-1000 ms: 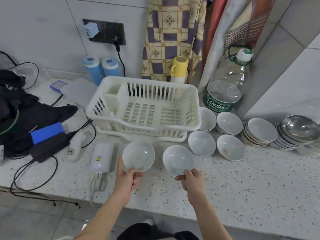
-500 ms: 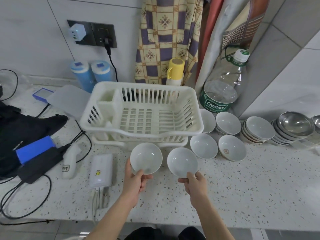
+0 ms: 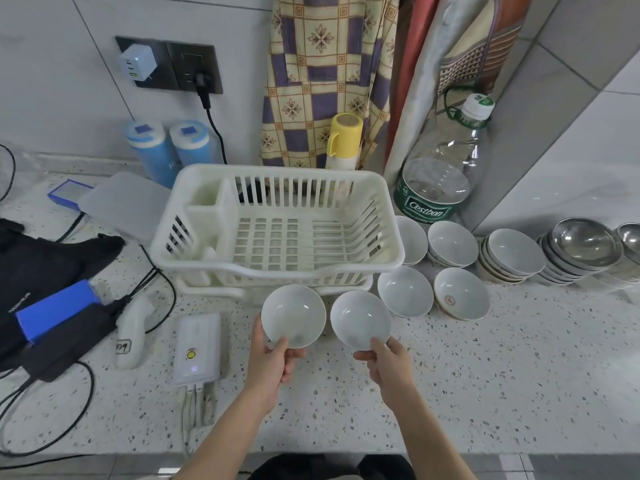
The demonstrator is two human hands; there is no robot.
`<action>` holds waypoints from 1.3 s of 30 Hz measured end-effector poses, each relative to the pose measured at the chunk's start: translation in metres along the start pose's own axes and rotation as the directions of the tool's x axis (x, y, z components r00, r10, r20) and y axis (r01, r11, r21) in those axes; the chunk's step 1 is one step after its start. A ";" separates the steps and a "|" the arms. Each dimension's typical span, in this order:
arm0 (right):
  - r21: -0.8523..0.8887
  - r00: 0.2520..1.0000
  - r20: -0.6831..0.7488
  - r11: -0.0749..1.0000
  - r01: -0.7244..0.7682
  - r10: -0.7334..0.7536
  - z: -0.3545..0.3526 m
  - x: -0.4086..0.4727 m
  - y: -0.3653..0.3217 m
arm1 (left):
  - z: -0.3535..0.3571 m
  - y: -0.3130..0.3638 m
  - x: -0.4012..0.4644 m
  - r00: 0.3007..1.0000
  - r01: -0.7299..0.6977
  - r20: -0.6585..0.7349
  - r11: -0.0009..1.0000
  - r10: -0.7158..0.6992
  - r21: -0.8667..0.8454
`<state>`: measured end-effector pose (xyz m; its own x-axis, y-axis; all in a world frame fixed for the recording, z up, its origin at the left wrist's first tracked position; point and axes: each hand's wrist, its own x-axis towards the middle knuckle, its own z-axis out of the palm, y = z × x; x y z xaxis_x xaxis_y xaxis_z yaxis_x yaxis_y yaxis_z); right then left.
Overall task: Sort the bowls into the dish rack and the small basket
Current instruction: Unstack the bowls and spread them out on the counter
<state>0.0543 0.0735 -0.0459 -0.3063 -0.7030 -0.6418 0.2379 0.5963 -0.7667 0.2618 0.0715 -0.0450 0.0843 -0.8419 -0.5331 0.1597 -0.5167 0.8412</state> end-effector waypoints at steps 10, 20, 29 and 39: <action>0.010 1.000 0.021 1.000 -0.011 0.010 -0.003 0.006 -0.001 | -0.002 0.006 0.004 0.999 0.036 0.010 0.995 -0.037 0.089; -0.021 1.000 0.012 1.000 -0.020 0.021 -0.001 0.005 -0.004 | -0.003 0.007 0.003 0.998 0.067 0.002 0.989 -0.068 0.132; 0.013 0.994 0.069 0.996 -0.084 0.083 -0.006 0.002 -0.006 | 0.000 0.008 0.000 0.999 0.033 -0.019 0.984 -0.031 0.176; -0.371 0.998 -0.040 0.927 -0.051 0.039 -0.063 0.007 -0.038 | 0.021 -0.001 -0.007 0.848 -0.078 -0.497 0.970 0.186 0.230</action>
<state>-0.0147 0.0698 -0.0201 -0.3337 -0.6629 -0.6702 -0.1061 0.7329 -0.6721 0.2407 0.0747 -0.0400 0.5896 -0.7324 -0.3405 -0.0777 -0.4711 0.8787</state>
